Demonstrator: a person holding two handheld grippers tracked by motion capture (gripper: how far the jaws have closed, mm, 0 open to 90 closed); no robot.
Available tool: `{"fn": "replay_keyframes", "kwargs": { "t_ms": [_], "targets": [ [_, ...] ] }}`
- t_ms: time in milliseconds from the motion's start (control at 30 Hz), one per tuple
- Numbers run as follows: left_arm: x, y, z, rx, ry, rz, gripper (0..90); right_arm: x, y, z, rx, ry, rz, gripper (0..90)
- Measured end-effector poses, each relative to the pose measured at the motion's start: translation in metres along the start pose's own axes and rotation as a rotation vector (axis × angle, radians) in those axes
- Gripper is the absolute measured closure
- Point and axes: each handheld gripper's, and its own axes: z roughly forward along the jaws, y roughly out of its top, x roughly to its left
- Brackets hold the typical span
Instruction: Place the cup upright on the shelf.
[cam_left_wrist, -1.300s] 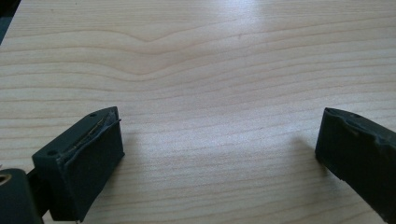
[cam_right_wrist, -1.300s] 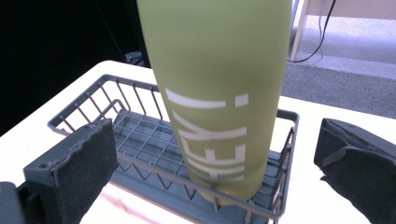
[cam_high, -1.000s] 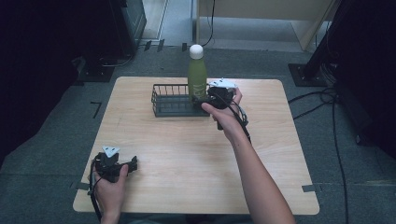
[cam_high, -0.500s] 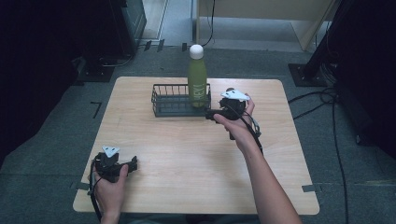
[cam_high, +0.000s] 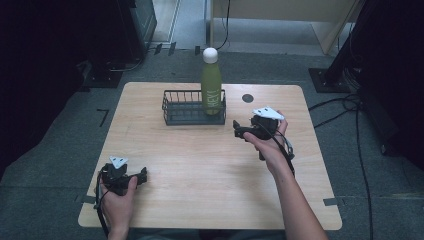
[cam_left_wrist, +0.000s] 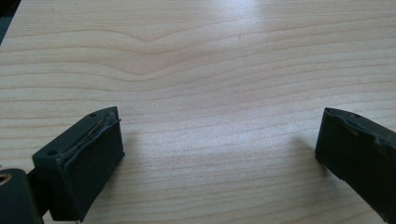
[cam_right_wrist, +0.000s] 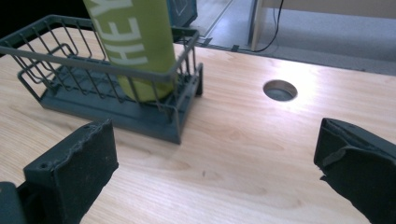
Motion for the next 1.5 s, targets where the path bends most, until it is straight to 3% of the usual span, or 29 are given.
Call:
{"fn": "replay_keyframes", "kwargs": {
  "t_ms": [1000,1500],
  "targets": [
    [0.000,0.000,0.000,0.000,0.000,0.002,1.2,-0.060,-0.071,-0.052,0.046,-0.117,0.063,0.0],
    [0.000,0.000,0.000,0.000,0.000,0.002,1.2,-0.088,-0.118,-0.078,0.116,-0.178,0.093,0.0]
  ]
}}
